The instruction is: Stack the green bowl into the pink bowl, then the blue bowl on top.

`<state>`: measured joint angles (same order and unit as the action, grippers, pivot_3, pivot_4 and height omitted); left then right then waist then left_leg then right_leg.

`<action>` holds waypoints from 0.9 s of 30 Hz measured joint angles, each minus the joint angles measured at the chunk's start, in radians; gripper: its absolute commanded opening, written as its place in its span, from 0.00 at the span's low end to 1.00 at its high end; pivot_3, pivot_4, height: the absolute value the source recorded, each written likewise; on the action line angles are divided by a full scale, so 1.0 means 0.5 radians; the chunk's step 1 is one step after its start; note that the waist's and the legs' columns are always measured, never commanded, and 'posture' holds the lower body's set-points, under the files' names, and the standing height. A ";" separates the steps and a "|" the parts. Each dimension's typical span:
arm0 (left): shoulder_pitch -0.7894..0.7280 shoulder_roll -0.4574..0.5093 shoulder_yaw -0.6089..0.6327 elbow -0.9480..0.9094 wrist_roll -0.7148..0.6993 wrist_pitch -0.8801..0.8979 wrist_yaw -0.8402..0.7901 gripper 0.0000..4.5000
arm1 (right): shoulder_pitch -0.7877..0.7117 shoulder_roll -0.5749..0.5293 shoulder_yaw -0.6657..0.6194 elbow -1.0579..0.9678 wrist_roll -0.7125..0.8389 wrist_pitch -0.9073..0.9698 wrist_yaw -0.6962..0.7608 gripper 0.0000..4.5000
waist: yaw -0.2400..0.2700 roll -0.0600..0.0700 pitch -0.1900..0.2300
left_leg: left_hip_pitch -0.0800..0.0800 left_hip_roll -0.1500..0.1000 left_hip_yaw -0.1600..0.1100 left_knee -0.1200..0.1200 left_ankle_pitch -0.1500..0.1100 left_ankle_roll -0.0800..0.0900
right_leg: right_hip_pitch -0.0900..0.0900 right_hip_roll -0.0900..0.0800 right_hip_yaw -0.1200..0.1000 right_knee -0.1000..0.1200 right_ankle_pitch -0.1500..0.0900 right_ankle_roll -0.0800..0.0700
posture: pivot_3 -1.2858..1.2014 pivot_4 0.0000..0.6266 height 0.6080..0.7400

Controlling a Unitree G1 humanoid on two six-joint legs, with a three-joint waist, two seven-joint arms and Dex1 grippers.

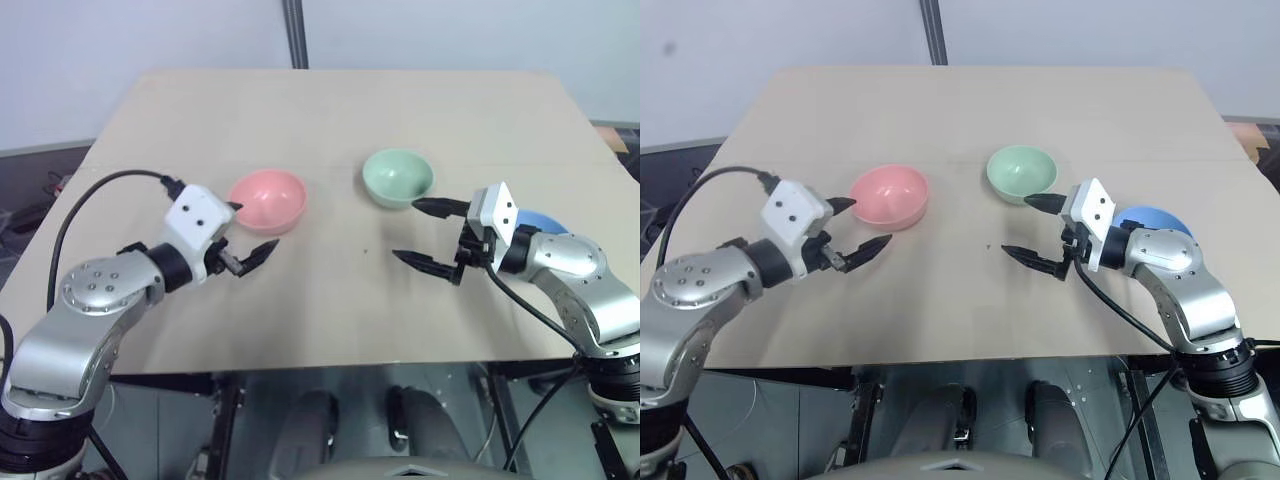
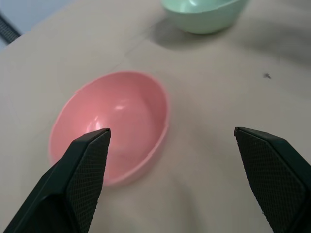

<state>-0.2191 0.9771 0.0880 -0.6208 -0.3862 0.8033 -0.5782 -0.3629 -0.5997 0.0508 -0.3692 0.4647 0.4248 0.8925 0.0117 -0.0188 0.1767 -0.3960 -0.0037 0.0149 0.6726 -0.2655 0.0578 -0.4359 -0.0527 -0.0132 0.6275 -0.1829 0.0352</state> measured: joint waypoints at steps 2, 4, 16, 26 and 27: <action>-0.066 0.037 -0.087 0.017 0.051 0.035 -0.015 0.96 | 0.022 -0.008 -0.022 -0.040 0.038 0.016 -0.002 1.00 | -0.003 0.000 0.000 | 0.000 0.001 0.001 0.000 0.000 0.000 | -0.001 0.001 0.001 0.000 0.000 0.000 | 0.52 0.24 1.00; -0.146 0.089 -0.211 0.068 0.123 0.076 -0.029 0.96 | 0.072 -0.034 -0.072 -0.086 0.067 0.028 -0.018 1.00 | 0.001 0.000 0.000 | -0.001 0.001 0.003 0.000 0.000 0.000 | -0.001 0.001 0.002 -0.001 0.000 0.000 | 0.52 0.24 1.00; -0.586 -0.036 -0.822 0.461 0.656 0.083 -0.040 0.84 | 0.506 -0.215 -0.503 -0.420 0.214 0.175 -0.182 1.00 | 0.005 -0.002 0.001 | -0.002 0.000 0.005 0.001 0.000 0.000 | -0.001 0.001 0.004 -0.001 0.000 0.001 | 0.52 0.24 1.00; -0.702 -0.145 -0.901 0.677 0.752 -0.100 -0.316 0.05 | 0.661 -0.230 -0.607 -0.525 0.245 0.190 -0.267 1.00 | 0.004 -0.003 0.001 | -0.003 0.000 0.005 0.003 0.000 0.000 | -0.001 0.001 0.005 -0.001 0.000 0.002 | 0.52 0.24 1.00; -0.702 -0.162 -0.900 0.670 0.704 -0.181 -0.404 0.05 | 0.680 -0.230 -0.607 -0.537 0.245 0.190 -0.278 1.00 | 0.006 -0.003 0.001 | -0.004 0.000 0.005 0.004 0.000 0.001 | -0.001 0.000 0.005 -0.001 0.000 0.002 | 0.52 0.24 1.00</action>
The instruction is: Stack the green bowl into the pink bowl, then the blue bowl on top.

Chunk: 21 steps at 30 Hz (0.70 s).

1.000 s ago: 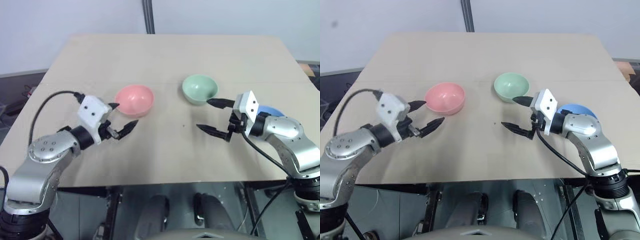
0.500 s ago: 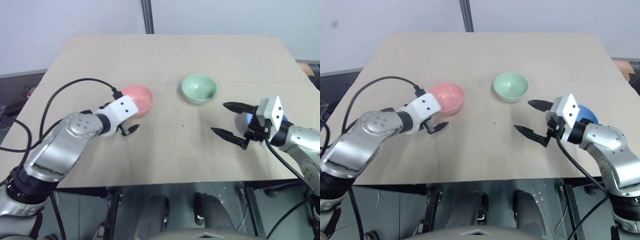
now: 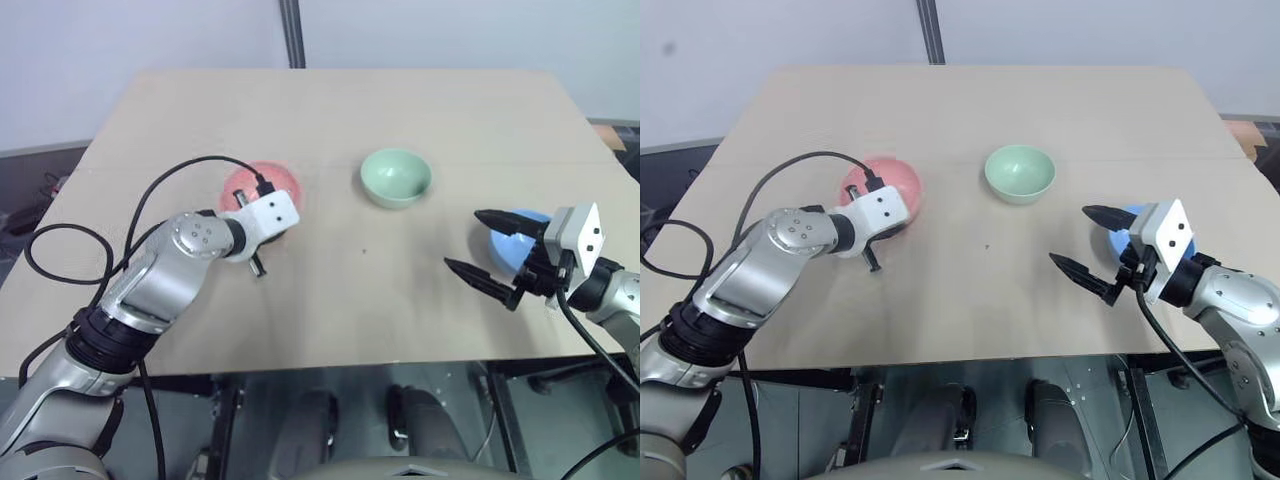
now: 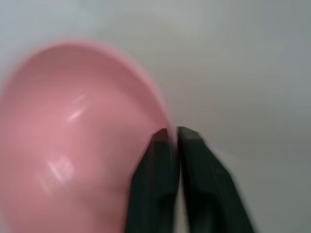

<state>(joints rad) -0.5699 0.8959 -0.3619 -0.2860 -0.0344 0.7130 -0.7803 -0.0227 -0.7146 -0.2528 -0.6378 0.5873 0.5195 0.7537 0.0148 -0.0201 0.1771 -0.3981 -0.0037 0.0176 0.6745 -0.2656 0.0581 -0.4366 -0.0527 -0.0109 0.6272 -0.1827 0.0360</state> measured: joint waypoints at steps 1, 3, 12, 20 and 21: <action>0.000 -0.002 0.000 -0.003 -0.005 -0.010 -0.011 0.05 | 0.001 0.000 0.000 -0.001 0.000 0.000 -0.001 1.00 | 0.000 0.000 0.000 | 0.000 0.000 0.000 0.001 0.000 0.000 | 0.000 0.000 0.000 0.000 0.000 0.000 | 0.52 0.24 1.00; 0.007 -0.002 0.007 -0.034 -0.070 -0.188 -0.171 0.05 | 0.015 0.000 -0.002 -0.031 0.001 -0.001 -0.019 1.00 | -0.001 0.000 0.000 | 0.000 0.000 0.001 0.001 0.000 0.000 | 0.000 -0.001 0.000 0.000 0.000 0.000 | 0.52 0.24 1.00; -0.012 -0.085 -0.056 -0.004 -0.081 -0.957 -0.667 0.05 | 0.074 0.000 -0.001 -0.036 -0.019 -0.018 -0.067 1.00 | 0.001 0.000 0.000 | 0.001 0.000 0.001 0.006 0.000 0.000 | 0.002 0.001 0.001 0.001 0.001 0.001 | 0.52 0.24 1.00; -0.124 -0.365 -0.183 0.339 0.020 -1.370 -0.856 0.05 | 0.111 0.001 -0.001 -0.045 -0.041 -0.043 -0.094 1.00 | 0.000 0.000 0.000 | -0.003 0.000 0.001 0.016 -0.003 0.005 | 0.004 0.002 0.001 0.001 0.003 0.004 | 0.52 0.24 1.00; -0.130 -0.378 -0.186 0.361 0.019 -1.383 -0.882 0.05 | 0.115 0.001 0.000 -0.046 -0.045 -0.043 -0.094 1.00 | -0.001 0.000 0.000 | -0.003 0.000 0.001 0.017 -0.003 0.006 | 0.004 0.002 0.001 0.001 0.003 0.004 | 0.52 0.24 1.00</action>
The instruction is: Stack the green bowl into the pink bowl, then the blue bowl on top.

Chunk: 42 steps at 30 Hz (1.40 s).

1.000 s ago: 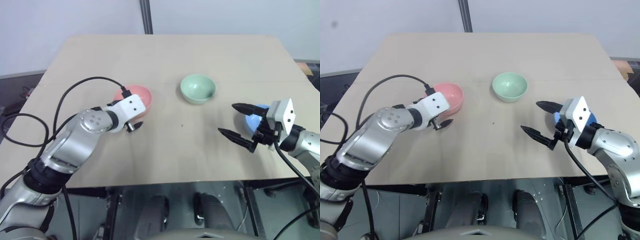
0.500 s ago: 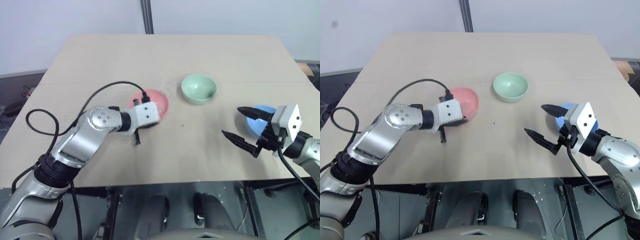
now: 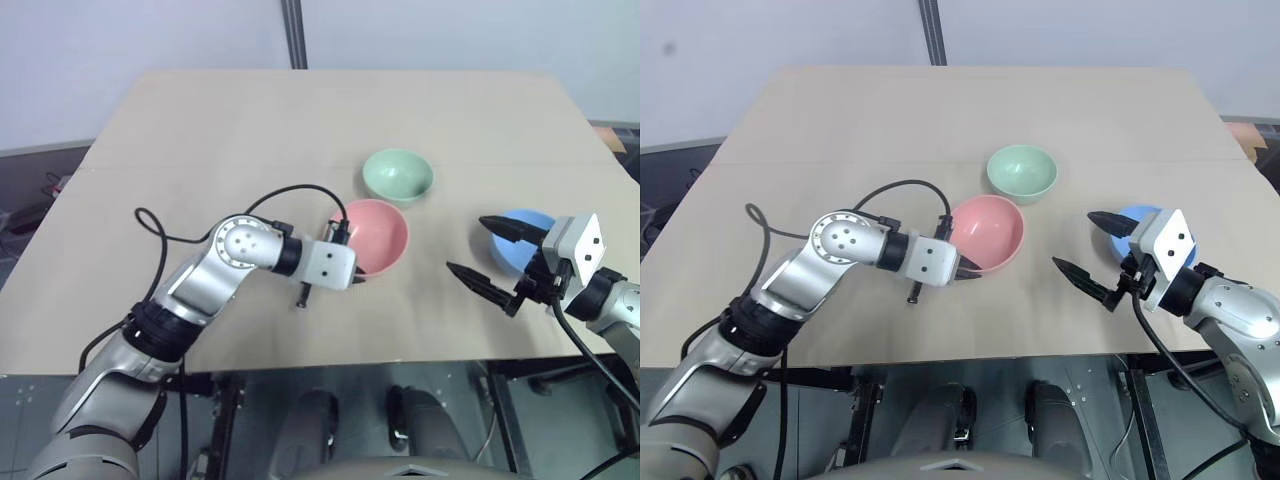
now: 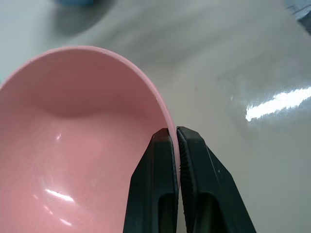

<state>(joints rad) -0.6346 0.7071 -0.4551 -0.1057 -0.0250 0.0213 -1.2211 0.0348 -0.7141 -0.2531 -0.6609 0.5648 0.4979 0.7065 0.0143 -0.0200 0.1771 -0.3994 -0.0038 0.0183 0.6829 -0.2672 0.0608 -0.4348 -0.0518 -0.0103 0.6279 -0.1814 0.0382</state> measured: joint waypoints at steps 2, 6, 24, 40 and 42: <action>-0.005 -0.029 0.000 0.044 -0.014 -0.024 -0.062 0.23 | 0.005 0.000 0.000 -0.001 -0.009 -0.001 -0.001 1.00 | -0.003 0.000 0.000 | 0.000 0.000 0.001 0.000 0.000 0.000 | 0.000 0.000 0.001 0.000 0.000 0.000 | 0.52 0.24 1.00; -0.003 -0.055 0.030 0.049 -0.035 -0.050 -0.095 0.65 | 0.004 0.000 0.004 -0.001 -0.024 -0.010 -0.001 1.00 | -0.001 0.000 0.000 | 0.000 0.001 0.001 0.001 0.000 0.001 | 0.000 0.001 0.001 0.001 0.000 0.000 | 0.52 0.24 1.00; 0.376 0.275 0.806 -0.368 -0.273 0.634 0.239 0.86 | -0.494 -0.021 0.425 0.584 -0.486 -0.387 0.139 1.00 | -0.006 0.000 0.000 | 0.003 0.006 0.006 0.003 -0.001 0.001 | 0.000 0.004 0.003 0.001 0.000 0.001 | 0.52 0.24 1.00; 1.018 0.188 1.614 -0.473 -1.257 0.914 0.076 0.86 | -1.976 0.268 1.202 2.593 -1.424 -1.578 0.523 1.00 | -0.056 0.001 0.001 | 0.001 0.009 0.009 0.001 0.004 -0.008 | -0.004 0.004 0.006 -0.001 0.004 -0.007 | 0.52 0.24 1.00; 1.059 0.202 1.656 -0.474 -1.294 0.886 0.024 0.86 | -2.036 0.319 1.228 2.730 -1.456 -1.652 0.536 1.00 | -0.055 0.001 0.001 | 0.001 0.008 0.008 0.001 0.004 -0.009 | -0.004 0.002 0.005 -0.001 0.004 -0.007 | 0.52 0.24 1.00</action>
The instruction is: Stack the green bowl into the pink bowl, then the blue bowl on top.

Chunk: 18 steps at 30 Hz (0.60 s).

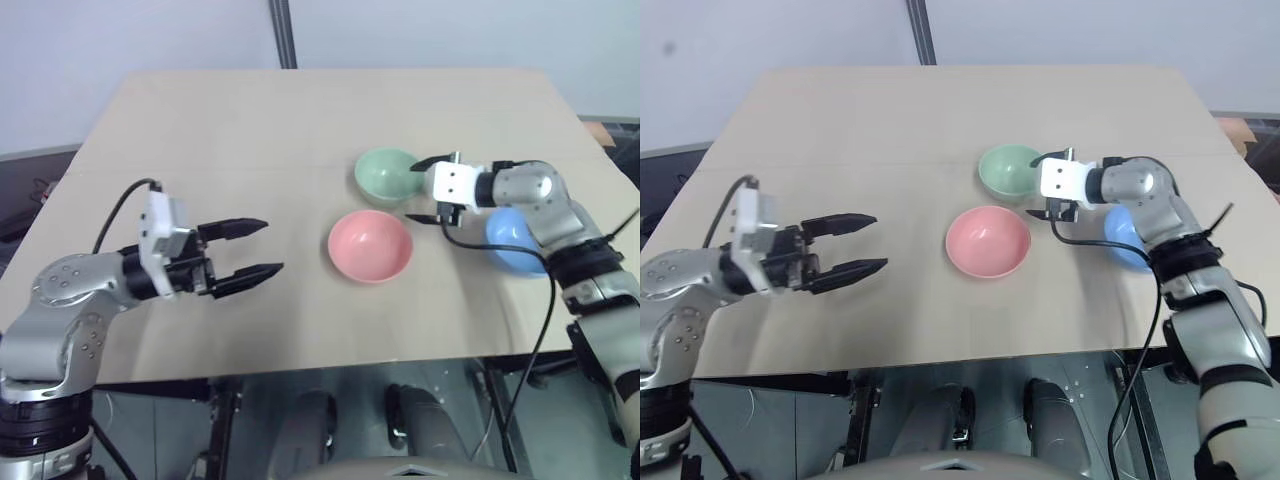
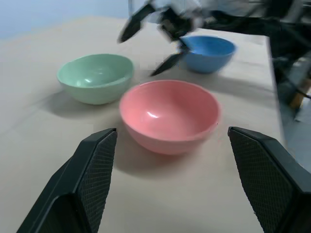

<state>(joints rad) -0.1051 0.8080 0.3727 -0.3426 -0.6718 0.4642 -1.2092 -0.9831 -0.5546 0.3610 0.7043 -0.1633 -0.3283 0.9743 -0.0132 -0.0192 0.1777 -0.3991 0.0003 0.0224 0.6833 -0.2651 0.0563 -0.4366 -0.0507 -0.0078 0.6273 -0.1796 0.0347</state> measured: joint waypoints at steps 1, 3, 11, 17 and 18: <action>0.029 0.019 0.021 0.002 -0.009 -0.012 -0.037 0.86 | -0.059 0.041 0.020 0.117 -0.028 -0.037 0.001 1.00 | -0.004 0.001 0.000 | 0.000 0.000 0.001 0.000 0.000 -0.001 | 0.000 0.000 0.001 -0.001 0.001 -0.002 | 0.52 0.24 1.00; 0.082 0.043 0.076 -0.001 -0.065 -0.029 -0.095 0.86 | -0.150 0.090 0.048 0.313 -0.093 -0.125 -0.006 1.00 | -0.006 0.001 0.000 | 0.000 0.000 0.001 -0.001 0.000 -0.001 | -0.001 -0.001 0.001 0.000 -0.001 -0.005 | 0.52 0.24 1.00; 0.256 0.061 0.201 -0.072 -0.155 -0.035 -0.077 0.88 | -0.374 0.156 0.107 0.827 -0.321 -0.378 -0.125 0.29 | -0.008 0.001 0.001 | 0.000 0.001 0.001 -0.002 0.001 -0.002 | -0.001 -0.003 0.001 0.000 -0.001 -0.008 | 0.52 0.24 1.00; 0.314 0.045 0.210 -0.148 -0.159 -0.061 0.004 0.88 | -0.394 0.176 0.125 0.921 -0.425 -0.520 -0.140 0.01 | -0.011 0.003 0.002 | 0.000 0.001 0.001 -0.004 0.002 -0.005 | -0.003 -0.006 0.001 0.000 0.001 -0.010 | 0.52 0.24 1.00; 0.315 0.036 0.211 -0.158 -0.159 -0.072 0.015 0.88 | -0.396 0.176 0.126 0.921 -0.441 -0.557 -0.144 0.01 | -0.011 0.003 0.002 | 0.001 0.001 0.001 -0.004 0.002 -0.005 | -0.003 -0.006 0.001 0.000 0.001 -0.010 | 0.52 0.24 1.00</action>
<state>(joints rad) 0.0522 0.8261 0.4779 -0.4217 -0.7514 0.4284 -1.2017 -1.1811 -0.4665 0.4239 1.1647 -0.3840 -0.6067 0.9025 -0.0187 -0.0176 0.1786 -0.3988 0.0009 0.0229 0.6811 -0.2640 0.0540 -0.4382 -0.0535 -0.0072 0.6276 -0.1792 0.0296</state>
